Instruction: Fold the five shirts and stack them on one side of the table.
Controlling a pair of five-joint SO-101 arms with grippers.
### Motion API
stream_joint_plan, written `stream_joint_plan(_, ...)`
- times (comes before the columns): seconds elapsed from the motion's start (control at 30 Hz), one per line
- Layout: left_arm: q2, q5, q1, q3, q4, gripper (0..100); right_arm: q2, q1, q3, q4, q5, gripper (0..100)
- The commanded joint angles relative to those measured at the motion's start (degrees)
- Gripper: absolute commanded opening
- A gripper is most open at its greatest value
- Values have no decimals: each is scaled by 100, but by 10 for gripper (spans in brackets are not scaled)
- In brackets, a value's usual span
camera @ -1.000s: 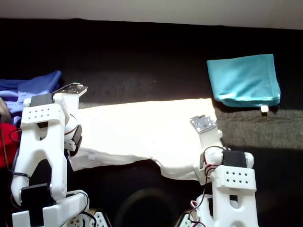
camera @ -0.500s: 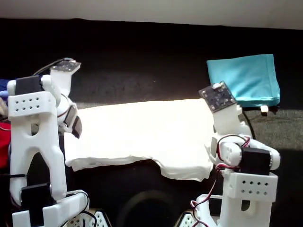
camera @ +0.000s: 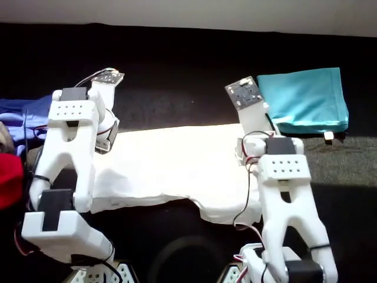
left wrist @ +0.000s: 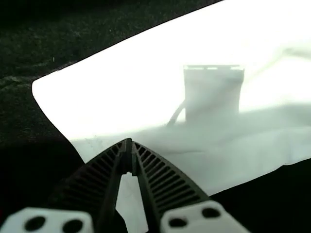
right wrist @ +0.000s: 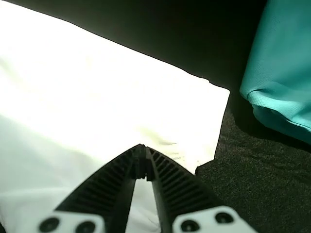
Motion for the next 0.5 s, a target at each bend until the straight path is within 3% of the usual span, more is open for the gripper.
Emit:
stream_joint_plan(0.0,558,44,48,-31,-501,9,1103,-48,-277,-611,-70,6)
stream_joint_plan(0.23,1974,44,-558,-1473,-527,9,3125,224,-1631,-716,-70,6)
stream_joint_plan(0.47,4321,-97,-620,-4840,712,9,4567,268,-3284,-716,-70,6)
